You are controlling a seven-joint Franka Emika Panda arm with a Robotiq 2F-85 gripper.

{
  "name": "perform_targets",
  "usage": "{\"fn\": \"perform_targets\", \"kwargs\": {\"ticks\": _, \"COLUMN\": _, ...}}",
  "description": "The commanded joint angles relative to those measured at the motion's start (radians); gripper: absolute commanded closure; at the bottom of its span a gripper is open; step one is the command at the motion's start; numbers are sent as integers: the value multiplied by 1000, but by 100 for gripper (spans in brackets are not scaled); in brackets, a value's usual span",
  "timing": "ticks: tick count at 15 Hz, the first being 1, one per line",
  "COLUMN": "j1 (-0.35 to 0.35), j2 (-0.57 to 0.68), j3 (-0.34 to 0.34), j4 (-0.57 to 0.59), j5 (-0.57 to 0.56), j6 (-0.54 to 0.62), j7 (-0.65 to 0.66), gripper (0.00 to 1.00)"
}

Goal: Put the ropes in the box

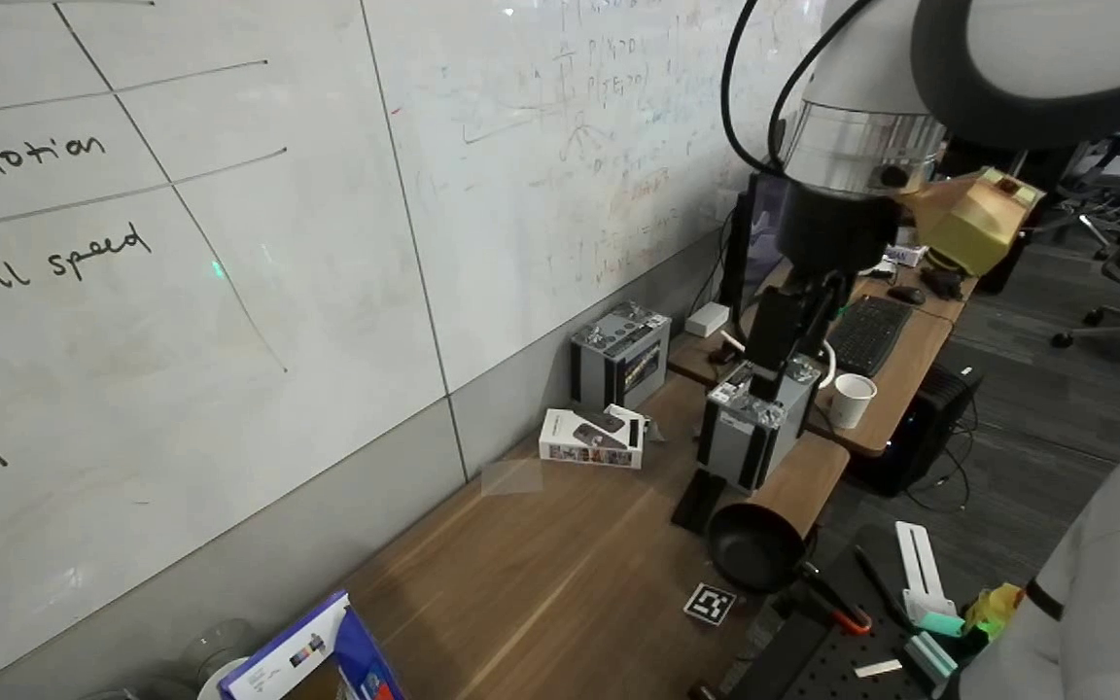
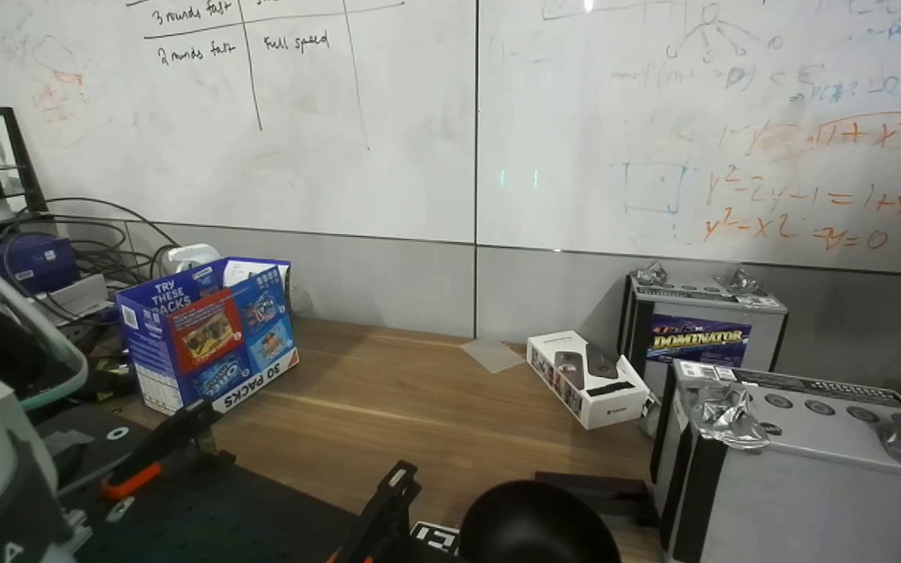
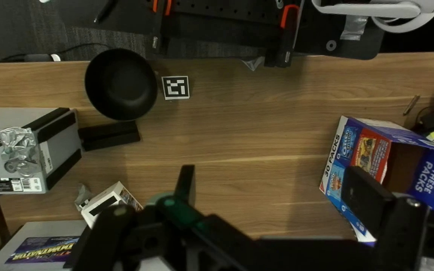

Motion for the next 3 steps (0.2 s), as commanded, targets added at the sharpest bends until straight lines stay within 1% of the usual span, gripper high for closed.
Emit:
{"fn": "perform_targets", "kwargs": {"ticks": 1, "j1": -20, "j2": 3, "j3": 14, "j4": 1, "j5": 11, "j6": -2, "j7": -12, "gripper": 0}}
{"fn": "perform_targets", "kwargs": {"ticks": 3, "j1": -20, "j2": 7, "j3": 16, "j4": 0, "j5": 11, "j6": -2, "j7": -12, "gripper": 0}}
